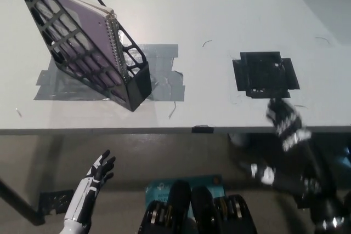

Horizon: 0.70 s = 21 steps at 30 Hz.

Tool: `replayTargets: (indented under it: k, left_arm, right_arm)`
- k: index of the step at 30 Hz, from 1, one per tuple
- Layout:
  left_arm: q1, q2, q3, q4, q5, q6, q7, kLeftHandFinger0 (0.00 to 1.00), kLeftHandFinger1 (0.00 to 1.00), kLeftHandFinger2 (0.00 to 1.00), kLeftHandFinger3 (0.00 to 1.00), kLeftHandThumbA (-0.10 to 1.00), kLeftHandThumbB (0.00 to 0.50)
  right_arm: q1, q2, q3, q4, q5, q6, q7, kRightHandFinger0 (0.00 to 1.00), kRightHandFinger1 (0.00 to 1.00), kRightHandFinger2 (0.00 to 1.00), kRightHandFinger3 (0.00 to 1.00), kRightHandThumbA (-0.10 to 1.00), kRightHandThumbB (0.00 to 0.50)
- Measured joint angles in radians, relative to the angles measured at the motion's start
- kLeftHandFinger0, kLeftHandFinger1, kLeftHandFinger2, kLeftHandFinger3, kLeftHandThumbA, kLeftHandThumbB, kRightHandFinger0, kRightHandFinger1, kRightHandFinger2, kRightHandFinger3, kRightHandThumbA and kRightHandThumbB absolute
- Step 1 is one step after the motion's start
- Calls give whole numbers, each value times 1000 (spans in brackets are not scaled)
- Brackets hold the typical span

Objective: A shelf with a book inside it is placed on the center of the desk infront of the robot. The robot uses its right hand to grab the book, take it out and hand it to a person.

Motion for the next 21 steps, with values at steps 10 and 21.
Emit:
replayTargets:
  k: [10, 21]
  left_arm:
    - [-1, -6, -4, 1, 1, -1, 0, 1000, 1000, 1000, 1000, 1000, 291]
    - [-8, -6, -14, -2, 7, 2, -5, 1000, 1000, 1000, 1000, 946, 317]
  right_arm:
    - [-429, 44, 84, 176, -44, 94, 0, 1000, 1000, 1000, 1000, 1000, 296]
    - [-724, 173, 115, 612, -91, 123, -20, 1000, 1000, 1000, 1000, 1000, 289]
